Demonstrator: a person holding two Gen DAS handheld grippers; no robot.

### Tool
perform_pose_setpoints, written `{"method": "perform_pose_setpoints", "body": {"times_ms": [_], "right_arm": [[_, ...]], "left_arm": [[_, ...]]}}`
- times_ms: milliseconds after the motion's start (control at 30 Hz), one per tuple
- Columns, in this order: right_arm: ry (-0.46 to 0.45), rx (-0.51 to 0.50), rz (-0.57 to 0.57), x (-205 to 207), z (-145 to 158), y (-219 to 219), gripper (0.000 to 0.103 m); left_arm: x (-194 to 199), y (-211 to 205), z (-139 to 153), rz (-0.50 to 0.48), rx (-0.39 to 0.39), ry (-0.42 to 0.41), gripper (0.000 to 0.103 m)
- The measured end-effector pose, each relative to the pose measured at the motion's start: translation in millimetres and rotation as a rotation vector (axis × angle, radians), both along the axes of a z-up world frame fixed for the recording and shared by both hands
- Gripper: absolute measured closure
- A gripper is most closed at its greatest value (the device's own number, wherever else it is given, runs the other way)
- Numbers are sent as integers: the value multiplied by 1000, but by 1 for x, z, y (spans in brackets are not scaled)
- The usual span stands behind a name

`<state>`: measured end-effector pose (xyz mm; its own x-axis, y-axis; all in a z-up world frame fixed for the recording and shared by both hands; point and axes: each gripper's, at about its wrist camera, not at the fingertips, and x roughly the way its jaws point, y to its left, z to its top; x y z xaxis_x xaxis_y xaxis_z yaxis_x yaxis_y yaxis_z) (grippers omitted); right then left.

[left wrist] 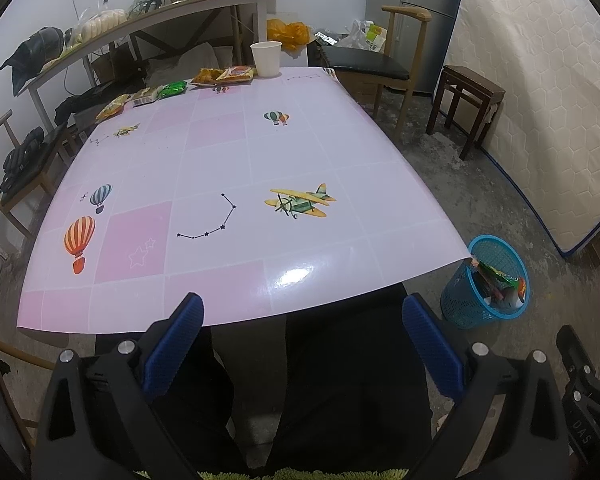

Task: Collect trash

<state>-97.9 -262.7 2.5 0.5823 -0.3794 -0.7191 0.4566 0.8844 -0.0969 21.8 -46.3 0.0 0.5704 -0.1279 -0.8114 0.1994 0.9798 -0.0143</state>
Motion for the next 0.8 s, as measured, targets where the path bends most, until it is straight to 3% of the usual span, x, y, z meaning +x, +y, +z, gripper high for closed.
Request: {"method": "perform_pose_setpoints", "body": {"times_ms": [800], "right_arm": [[-1,-4,-1,1,2,-3,8]], "left_arm": [[-1,0,1,0,-3,3,6]]}}
